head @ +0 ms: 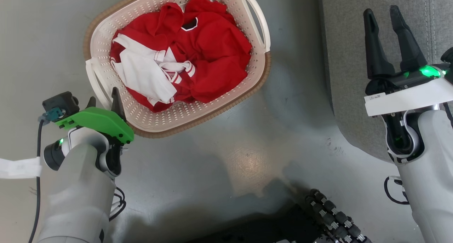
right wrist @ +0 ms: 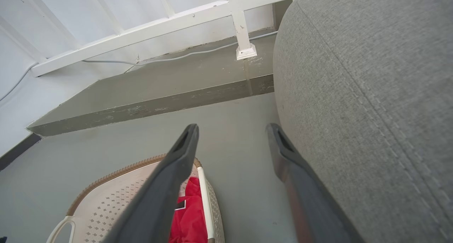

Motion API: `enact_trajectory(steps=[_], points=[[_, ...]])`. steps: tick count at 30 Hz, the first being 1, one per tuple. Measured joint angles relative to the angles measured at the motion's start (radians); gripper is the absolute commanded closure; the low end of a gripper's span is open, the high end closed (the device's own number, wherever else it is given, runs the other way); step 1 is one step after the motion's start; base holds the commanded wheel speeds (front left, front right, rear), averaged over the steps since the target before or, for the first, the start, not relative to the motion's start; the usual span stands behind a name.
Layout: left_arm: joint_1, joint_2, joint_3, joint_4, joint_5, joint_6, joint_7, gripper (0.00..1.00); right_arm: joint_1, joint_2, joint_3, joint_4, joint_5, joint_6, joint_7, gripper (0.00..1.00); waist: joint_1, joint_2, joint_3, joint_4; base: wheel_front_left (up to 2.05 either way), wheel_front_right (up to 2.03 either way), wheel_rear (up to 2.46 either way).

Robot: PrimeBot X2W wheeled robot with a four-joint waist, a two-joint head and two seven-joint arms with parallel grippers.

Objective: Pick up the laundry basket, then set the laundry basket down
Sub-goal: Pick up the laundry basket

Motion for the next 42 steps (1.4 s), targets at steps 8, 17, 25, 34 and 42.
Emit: enact_trajectory(steps=[8,17,25,34,42], points=[[-0.032,-0.001,-0.014,0.055,0.0,-0.016,-0.005,0.02,-0.014,0.0,0.005,0.004,0.007,0.0,0.0,0.0,0.0,0.0,0.004,0.0,0.0,0.0,0.0],[-0.077,-0.006,-0.04,0.104,0.0,-0.044,-0.015,1.0,-0.02,0.003,0.005,0.014,0.015,0.0,0.0,0.0,-0.0001,0.0,0.004,-0.001,0.0,0.0,0.0],[-0.081,-0.002,-0.076,0.158,0.02,-0.051,-0.016,1.0,-0.023,0.016,0.007,0.029,0.016,0.0,0.0,0.0,0.0,0.0,-0.017,-0.002,0.0,0.0,0.0],[-0.079,-0.003,-0.132,0.196,0.031,-0.077,-0.016,1.0,-0.023,0.018,0.009,0.035,0.017,0.0,0.0,0.0,0.0,0.0,-0.051,0.004,0.0,0.0,0.0],[-0.079,-0.003,-0.15,0.217,0.033,-0.086,-0.016,1.0,-0.023,0.017,0.017,0.036,0.017,0.0,0.0,0.0,-0.0001,0.0,-0.059,0.007,0.0,0.0,0.0]])
